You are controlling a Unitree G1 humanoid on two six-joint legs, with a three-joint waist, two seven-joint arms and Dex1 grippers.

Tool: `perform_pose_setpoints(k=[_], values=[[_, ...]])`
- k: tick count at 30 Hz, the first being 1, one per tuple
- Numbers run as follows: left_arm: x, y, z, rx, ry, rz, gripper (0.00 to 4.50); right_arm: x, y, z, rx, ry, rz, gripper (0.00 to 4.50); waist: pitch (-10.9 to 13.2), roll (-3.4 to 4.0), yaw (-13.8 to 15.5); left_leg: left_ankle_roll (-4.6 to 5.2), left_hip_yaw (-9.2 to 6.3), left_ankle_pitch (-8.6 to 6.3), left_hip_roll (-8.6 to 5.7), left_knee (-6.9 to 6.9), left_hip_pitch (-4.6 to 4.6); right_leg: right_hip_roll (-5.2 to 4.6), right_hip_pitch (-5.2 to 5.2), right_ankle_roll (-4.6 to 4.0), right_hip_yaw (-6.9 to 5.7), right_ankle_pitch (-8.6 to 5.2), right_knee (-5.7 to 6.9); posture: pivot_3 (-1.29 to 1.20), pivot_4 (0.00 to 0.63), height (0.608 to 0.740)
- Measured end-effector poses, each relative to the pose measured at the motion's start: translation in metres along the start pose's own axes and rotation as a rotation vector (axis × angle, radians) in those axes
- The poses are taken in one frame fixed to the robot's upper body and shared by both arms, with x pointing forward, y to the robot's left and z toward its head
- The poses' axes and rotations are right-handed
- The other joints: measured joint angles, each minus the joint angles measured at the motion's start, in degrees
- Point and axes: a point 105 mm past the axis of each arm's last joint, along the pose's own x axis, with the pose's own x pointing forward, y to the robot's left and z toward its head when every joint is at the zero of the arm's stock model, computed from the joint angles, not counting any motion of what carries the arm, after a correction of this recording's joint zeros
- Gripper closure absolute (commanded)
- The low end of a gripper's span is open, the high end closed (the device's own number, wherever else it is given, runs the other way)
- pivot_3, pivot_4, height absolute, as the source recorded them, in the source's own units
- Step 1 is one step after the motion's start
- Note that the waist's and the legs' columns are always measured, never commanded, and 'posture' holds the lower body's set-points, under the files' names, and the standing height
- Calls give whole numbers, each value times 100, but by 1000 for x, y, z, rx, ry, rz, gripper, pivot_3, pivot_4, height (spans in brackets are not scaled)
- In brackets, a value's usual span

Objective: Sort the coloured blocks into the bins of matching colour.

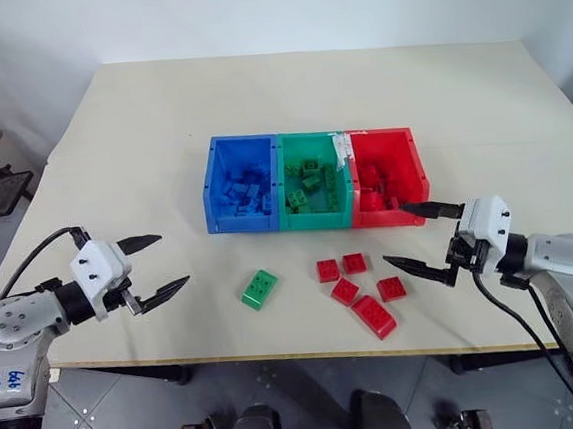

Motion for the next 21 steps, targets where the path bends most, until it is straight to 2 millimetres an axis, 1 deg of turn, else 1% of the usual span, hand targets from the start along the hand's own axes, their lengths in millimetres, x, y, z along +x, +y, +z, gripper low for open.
perform_pose_setpoints(k=[2, 5, 6, 8, 10, 12, 14, 17, 19, 21], values=[[1, -1, 1, -14, -7, -12, 19, -2, 3, -2, 10, 8, -11, 0, 0, 0, -9, 0, 0, 0, 1, -1, 1, 0, 0, 0, 0, 0, 1, 0, 150, 740], [6, -8, 0, -32, -2, -53, 19, -6, 4, -3, 17, 14, -28, 0, 0, 0, -11, 0, 0, 0, 1, -1, 2, 1, 0, 0, 0, 0, 1, 0, 150, 740], [10, -12, 0, -39, -4, -81, 19, -11, 5, -4, 24, 23, -50, 0, 0, 1, -10, 0, 0, 0, 1, -2, 1, 0, 0, 0, 0, 0, 0, 0, 150, 740], [26, -29, 7, -41, -43, -176, 19, -32, 10, -10, 63, 78, -93, 0, 1, 4, 111, 2, -1, -2, -3, 0, -1, -2, 1, 1, -2, 0, -2, 0, 150, 740], [45, -59, 11, -69, -86, -309, 19, -54, 18, -12, 91, 150, -115, 0, 1, 4, 187, 8, -1, -7, -6, 9, -7, -3, 5, 3, -2, 1, -3, 0, 150, 740], [55, -78, 13, -110, -108, -394, 19, -65, 22, -10, 98, 184, -122, 0, 3, -3, 162, 7, 4, -7, -2, 11, -5, -1, 6, 3, -2, 1, -3, 0, 150, 740], [62, -87, 21, -114, -136, -449, 19, -71, 23, -8, 104, 206, -131, 0, 3, -3, 102, 6, 11, -7, 6, 11, 3, 5, 5, -2, 1, -1, -1, 0, 150, 740], [68, -99, 36, -54, -183, -552, 19, -85, 31, -13, 150, 290, -143, 0, -3, 8, 118, 6, 21, -7, 6, 11, 6, 5, 6, -4, 8, -1, -4, 0, 150, 740], [71, -108, 40, -52, -208, -607, 19, -89, 37, -16, 181, 337, -134, 0, -3, 8, 122, 7, 22, -8, 6, 11, 5, 5, 6, -4, 8, -1, -6, 0, 150, 740], [71, -112, 40, -54, -221, -638, 19, -90, 51, -17, 225, 385, -88, 0, -3, 7, 132, 7, 20, -7, 8, 10, 5, 6, 5, -4, 7, -1, -5, 0, 150, 740]])
